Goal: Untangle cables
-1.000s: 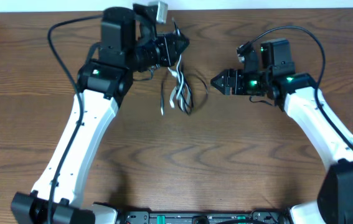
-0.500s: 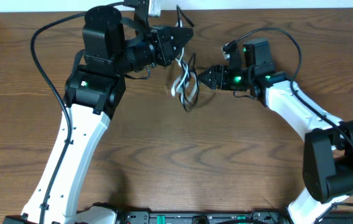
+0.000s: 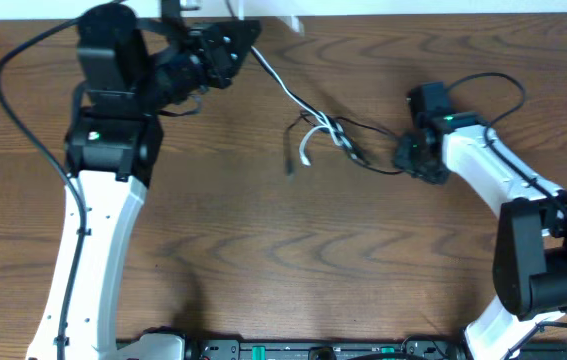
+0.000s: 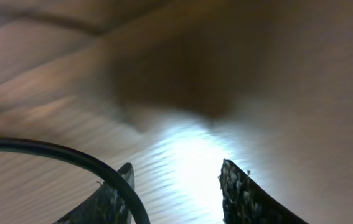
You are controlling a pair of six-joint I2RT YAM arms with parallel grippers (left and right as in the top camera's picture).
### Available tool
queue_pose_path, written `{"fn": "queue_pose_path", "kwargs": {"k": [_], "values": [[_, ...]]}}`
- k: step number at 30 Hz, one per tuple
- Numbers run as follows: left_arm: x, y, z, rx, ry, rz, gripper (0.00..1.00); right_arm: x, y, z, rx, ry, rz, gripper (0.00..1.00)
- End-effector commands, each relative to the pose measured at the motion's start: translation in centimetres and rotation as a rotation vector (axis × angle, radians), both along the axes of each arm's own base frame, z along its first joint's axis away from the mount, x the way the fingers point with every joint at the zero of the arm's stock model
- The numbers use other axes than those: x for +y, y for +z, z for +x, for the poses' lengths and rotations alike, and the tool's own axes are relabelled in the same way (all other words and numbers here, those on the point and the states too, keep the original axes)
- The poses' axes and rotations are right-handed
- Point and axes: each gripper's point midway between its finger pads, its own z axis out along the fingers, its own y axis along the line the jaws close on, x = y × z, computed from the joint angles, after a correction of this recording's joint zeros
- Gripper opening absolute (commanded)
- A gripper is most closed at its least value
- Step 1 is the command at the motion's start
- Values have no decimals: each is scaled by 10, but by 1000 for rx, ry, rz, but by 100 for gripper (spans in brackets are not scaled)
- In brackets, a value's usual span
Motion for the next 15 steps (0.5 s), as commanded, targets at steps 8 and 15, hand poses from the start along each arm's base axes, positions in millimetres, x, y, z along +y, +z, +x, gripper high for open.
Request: {"fn": "queue_pose_path", "kwargs": {"k": [8, 15], "values": [[59, -36, 3, 112, 164, 126, 7, 7, 37, 16, -79, 330, 240, 9], [42, -112, -20, 352, 46, 265, 11, 52, 112, 24, -257, 485, 458, 1]]}}
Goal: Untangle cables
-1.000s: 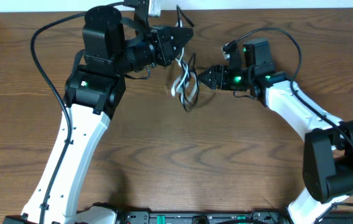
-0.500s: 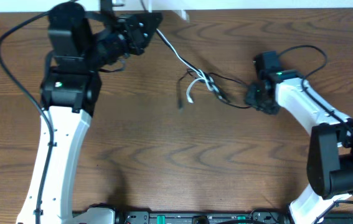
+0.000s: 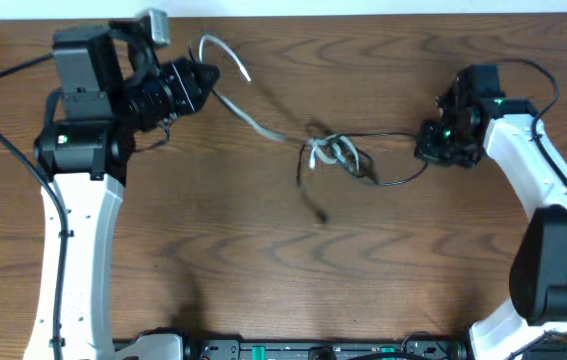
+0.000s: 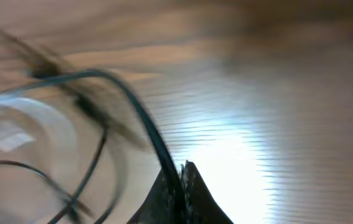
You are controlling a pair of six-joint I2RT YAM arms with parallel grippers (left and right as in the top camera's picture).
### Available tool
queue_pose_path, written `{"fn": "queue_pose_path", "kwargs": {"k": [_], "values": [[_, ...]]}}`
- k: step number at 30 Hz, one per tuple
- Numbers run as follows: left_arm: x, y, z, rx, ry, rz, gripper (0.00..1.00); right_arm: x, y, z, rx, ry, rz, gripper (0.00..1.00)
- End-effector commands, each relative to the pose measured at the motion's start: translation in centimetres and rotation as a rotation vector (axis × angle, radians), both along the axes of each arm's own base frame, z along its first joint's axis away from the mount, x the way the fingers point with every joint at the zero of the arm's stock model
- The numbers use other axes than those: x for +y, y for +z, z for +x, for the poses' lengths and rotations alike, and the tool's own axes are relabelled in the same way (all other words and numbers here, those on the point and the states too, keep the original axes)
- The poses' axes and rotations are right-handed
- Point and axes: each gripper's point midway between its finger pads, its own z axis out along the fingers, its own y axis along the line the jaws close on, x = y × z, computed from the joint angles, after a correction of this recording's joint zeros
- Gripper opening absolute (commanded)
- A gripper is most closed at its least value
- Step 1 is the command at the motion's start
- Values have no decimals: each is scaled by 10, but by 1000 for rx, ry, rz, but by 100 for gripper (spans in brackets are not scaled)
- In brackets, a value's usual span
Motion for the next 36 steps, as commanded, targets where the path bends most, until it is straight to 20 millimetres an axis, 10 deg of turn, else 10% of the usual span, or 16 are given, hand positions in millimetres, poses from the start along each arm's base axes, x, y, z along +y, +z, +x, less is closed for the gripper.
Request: {"fn": "queue_pose_path", "kwargs": {"k": [1, 10, 26, 36], "values": [[-14, -34, -6, 49, -114, 105, 14, 37, 64, 6, -166, 144, 193, 1], [-27, -105, -14, 289, -191, 171, 56, 35, 73, -3, -132, 67, 204, 1], [-138, -157, -30, 313, -468, 223, 57, 16, 59, -11, -46, -49, 113, 7], [-190, -234, -43, 490, -482, 269, 58, 12, 57, -14, -33, -57, 90, 8]]}}
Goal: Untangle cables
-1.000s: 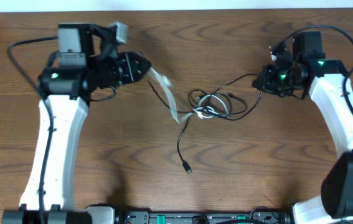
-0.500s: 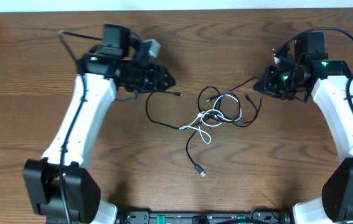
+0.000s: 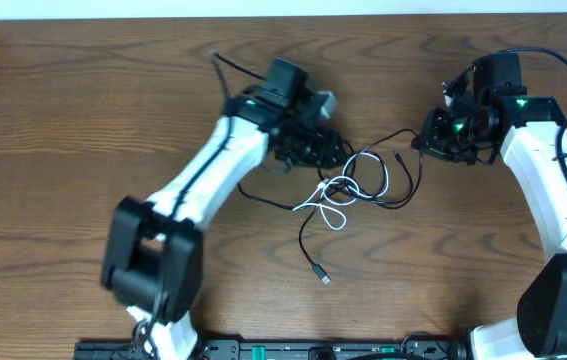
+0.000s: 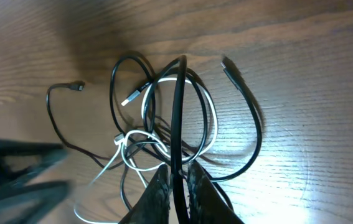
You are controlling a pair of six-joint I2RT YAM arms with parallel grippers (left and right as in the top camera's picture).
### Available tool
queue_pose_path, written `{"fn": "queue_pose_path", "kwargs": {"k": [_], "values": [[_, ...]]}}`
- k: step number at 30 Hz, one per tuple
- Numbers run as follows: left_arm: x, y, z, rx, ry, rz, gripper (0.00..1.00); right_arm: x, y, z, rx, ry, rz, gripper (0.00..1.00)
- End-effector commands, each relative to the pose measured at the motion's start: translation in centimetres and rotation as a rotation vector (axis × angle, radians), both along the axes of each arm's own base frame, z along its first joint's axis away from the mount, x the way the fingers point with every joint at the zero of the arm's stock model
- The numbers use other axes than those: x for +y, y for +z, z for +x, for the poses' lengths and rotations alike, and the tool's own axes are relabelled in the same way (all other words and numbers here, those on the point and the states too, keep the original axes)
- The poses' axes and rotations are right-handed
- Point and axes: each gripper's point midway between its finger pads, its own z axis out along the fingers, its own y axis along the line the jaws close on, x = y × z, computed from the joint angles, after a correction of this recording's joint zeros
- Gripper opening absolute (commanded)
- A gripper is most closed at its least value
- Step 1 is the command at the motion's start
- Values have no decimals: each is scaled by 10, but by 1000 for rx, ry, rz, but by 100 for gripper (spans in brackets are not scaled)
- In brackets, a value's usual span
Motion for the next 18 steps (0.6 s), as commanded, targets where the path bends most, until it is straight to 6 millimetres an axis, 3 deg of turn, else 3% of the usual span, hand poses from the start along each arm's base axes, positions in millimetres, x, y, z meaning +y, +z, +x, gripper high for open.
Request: {"fn": "queue_pose_path", "kwargs": {"k": [1, 7, 13, 18], "values": [[-6, -28, -2, 37, 19, 71, 58, -2, 3, 1, -4, -12, -15, 8], [-21, -55, -8, 44, -19, 107, 63, -2, 3, 1, -4, -14, -20, 12], [-20, -78, -7, -24, -24, 239, 64, -3, 3, 1, -4, -14, -23, 18], [-36, -82, -9, -150, -187, 238, 65, -3, 2, 2, -9, -5, -28, 28]]}}
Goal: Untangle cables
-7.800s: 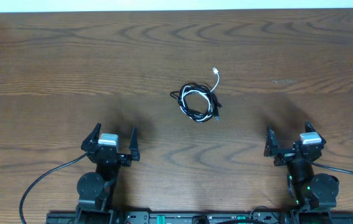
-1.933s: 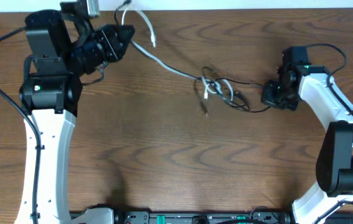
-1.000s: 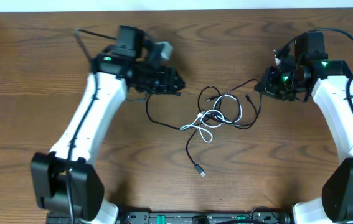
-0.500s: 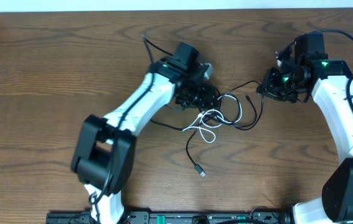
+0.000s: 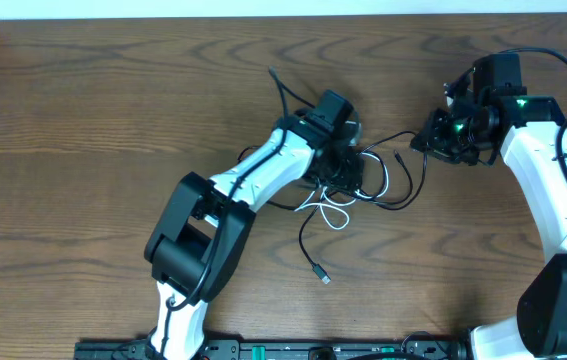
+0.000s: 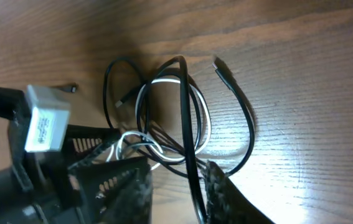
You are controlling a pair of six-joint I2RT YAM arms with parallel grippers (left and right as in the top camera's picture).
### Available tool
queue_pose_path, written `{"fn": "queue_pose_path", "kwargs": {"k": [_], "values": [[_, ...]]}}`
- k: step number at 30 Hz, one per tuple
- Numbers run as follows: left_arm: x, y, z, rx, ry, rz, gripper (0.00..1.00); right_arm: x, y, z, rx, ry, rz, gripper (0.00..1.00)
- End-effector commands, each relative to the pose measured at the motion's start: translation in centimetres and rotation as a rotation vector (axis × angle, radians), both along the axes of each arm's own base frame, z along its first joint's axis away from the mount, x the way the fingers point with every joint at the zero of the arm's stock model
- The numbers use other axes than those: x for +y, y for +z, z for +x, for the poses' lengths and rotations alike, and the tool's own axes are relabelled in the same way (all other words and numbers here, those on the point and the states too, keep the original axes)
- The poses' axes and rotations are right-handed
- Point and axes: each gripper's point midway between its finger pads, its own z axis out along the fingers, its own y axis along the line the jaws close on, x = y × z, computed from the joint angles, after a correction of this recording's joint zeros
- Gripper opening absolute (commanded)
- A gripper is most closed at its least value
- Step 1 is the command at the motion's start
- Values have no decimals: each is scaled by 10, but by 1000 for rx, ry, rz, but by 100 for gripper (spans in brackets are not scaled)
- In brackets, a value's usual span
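Observation:
A knot of black and white cables point(image 5: 355, 186) lies at the table's middle. My left gripper point(image 5: 348, 170) is down on the knot's left side, and its black body with a white label point(image 6: 39, 126) fills the left of the right wrist view. Whether its fingers hold anything is hidden. My right gripper point(image 6: 177, 168) stands open at the knot's right edge. A black cable point(image 6: 185, 112) runs between its fingers, close to the right finger point(image 6: 220, 186). White loops point(image 6: 204, 121) lie under the black ones. One black plug end point(image 5: 321, 277) trails toward the front.
Another black plug end point(image 6: 218, 65) curls free just left of my right gripper point(image 5: 425, 143). The right arm's own lead point(image 5: 553, 55) arcs over its wrist. The wooden table point(image 5: 113, 120) ends at a white strip along the back edge.
My right gripper, shut on the black cable before, now stands open with that cable loose between its fingers. My left gripper has moved right, onto the knot. The right arm has stayed in place.
At first my left gripper was at the back left with a white cable stretched from the knot, and my right gripper was open beside the knot. Then the right was shut on a black cable. Later the left arm was near the knot. Now the right gripper is open.

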Motion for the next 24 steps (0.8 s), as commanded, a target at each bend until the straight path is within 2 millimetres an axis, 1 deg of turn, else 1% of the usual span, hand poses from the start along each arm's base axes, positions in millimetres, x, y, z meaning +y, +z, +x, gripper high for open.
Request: {"fn": "queue_pose_path", "kwargs": {"k": [1, 4, 6, 9, 11, 13, 16, 20, 24], "values": [[-7, -9, -2, -125, -204, 47, 65, -1, 3, 1, -9, 2, -17, 29], [-10, -13, -15, -202, -443, 67, 64, -4, 1, -2, 8, -2, -31, 31], [-9, -15, -21, -223, -525, 74, 64, -6, 0, -4, 18, -7, -46, 32], [-7, -17, -22, -233, -563, 77, 63, -9, -2, -6, 26, -12, -62, 33], [-5, -20, -25, -240, -596, 81, 59, -9, -2, -6, 26, -11, -62, 35], [-3, -24, -27, -244, -626, 84, 57, -9, -2, -6, 25, -11, -62, 37], [1, -32, -30, -251, -666, 98, 56, -9, -2, -6, 25, -12, -65, 40], [12, -40, -19, -285, -656, 185, 56, -10, -2, -6, 25, -12, -66, 42], [10, -40, -14, -305, -651, 189, 56, -9, -2, -6, 25, -12, -65, 45]]}}
